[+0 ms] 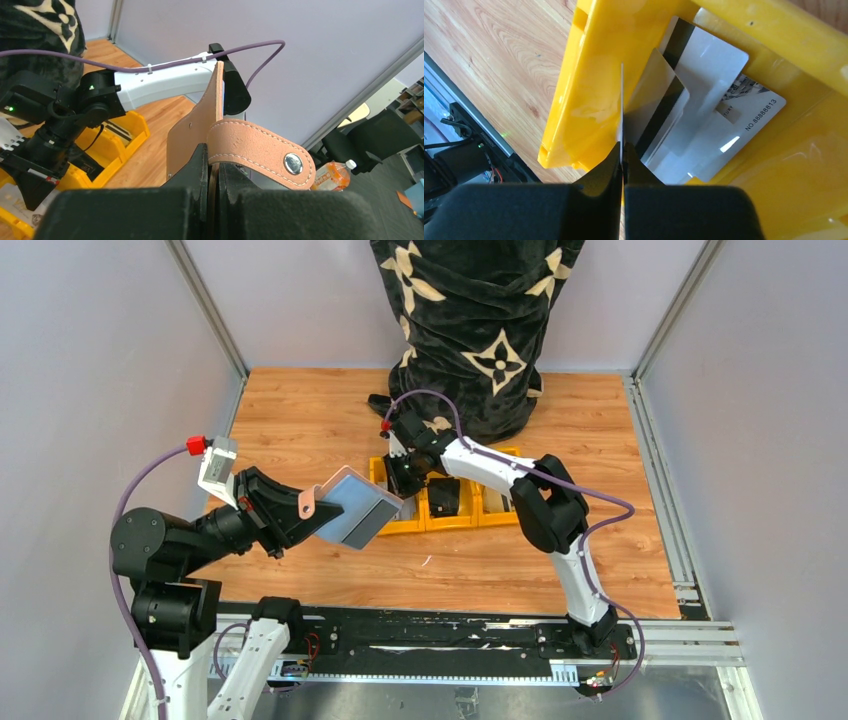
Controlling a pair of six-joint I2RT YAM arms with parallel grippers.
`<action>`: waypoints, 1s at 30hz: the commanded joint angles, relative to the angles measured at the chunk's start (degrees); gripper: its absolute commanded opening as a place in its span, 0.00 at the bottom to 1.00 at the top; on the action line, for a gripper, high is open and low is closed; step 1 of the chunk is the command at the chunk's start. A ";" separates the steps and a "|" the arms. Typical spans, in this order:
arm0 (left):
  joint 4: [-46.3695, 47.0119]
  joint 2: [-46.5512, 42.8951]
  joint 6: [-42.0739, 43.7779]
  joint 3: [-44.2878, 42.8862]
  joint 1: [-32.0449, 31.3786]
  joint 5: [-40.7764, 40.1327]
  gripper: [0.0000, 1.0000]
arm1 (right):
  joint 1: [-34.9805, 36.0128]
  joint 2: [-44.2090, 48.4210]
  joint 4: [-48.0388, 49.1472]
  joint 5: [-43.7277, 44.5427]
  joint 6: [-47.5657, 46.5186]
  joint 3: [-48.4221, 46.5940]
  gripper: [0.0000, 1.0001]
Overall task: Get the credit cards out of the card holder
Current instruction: Place the credit card in the storage box.
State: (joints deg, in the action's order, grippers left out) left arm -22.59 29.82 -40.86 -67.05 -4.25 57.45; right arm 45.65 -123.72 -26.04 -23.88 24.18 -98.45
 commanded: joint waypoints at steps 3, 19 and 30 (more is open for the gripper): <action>0.87 -0.82 0.40 -1.68 0.12 1.06 0.00 | 1.20 0.31 1.60 1.92 1.97 -0.07 0.12; 1.09 -0.11 -0.09 -2.23 0.13 2.84 0.00 | 1.81 22.25 -2.76 10.37 -2.91 0.13 0.59; -0.61 -0.53 2.65 -0.63 0.18 8.66 0.00 | 1.21 46.13 6.96 -21.75 -11.04 7.35 0.80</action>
State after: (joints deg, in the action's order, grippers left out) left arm -22.90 29.76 -40.27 -67.81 -4.25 62.63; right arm 46.70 -81.60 -23.53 -28.58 15.16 -93.45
